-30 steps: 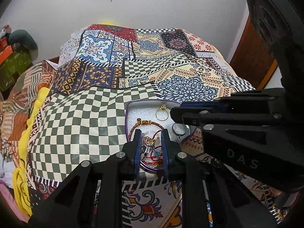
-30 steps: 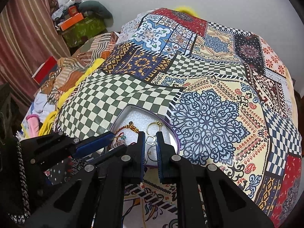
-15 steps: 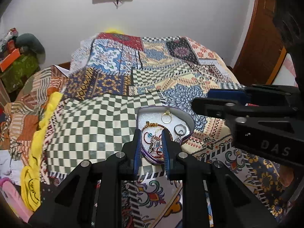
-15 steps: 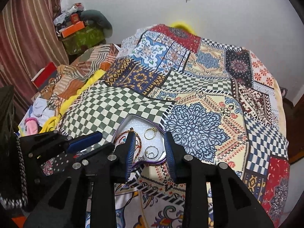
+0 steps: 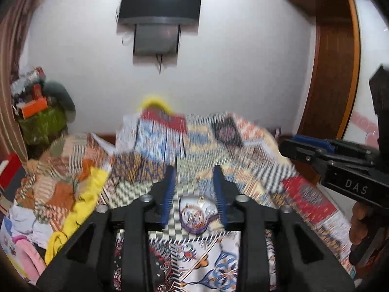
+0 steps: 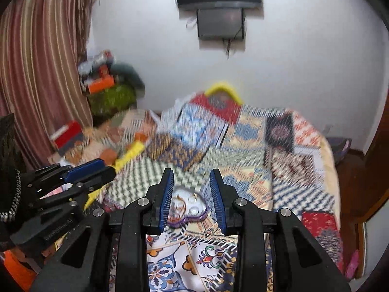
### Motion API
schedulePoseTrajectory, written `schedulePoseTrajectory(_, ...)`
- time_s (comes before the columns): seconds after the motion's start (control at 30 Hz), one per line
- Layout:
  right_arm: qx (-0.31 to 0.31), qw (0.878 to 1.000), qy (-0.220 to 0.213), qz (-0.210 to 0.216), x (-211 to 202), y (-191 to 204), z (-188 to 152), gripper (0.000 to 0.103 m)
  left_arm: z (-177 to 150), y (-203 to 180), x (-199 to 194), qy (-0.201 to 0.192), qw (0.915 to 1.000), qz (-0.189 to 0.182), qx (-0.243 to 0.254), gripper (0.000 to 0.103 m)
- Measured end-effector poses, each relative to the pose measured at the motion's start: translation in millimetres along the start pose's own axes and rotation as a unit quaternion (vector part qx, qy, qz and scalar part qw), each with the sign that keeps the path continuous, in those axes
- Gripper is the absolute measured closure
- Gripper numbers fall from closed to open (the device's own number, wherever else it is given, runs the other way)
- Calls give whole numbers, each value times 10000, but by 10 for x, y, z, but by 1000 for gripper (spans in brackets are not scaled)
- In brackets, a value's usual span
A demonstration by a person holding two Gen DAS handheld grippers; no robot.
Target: Organize jewelry
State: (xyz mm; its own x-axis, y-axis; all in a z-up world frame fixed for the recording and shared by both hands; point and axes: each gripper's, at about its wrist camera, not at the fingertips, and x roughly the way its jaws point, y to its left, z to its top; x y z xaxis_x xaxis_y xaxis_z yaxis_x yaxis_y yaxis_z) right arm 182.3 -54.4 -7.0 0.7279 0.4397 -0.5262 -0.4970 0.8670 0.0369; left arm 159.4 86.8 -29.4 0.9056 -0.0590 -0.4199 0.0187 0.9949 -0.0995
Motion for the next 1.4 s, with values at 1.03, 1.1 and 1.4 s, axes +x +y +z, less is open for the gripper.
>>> schedulePoseTrajectory(1.03, 134, 9718, -2113, -1039, -1606, 516, -397, 6, -203, -462, -1772, -1864, 9810, 545, 23, 4)
schedulePoseTrajectory(1.1, 118, 9723, -2100, -1021, -1651, 511, -461, 6, -201, -483, -1779, -1873, 9807, 552, 38, 4)
schedulePoseTrajectory(1.4, 69, 9737, -2041, -1008, -1703, 508, -561, 6, -231, -527, -1721, -1810, 9819, 553, 94, 4)
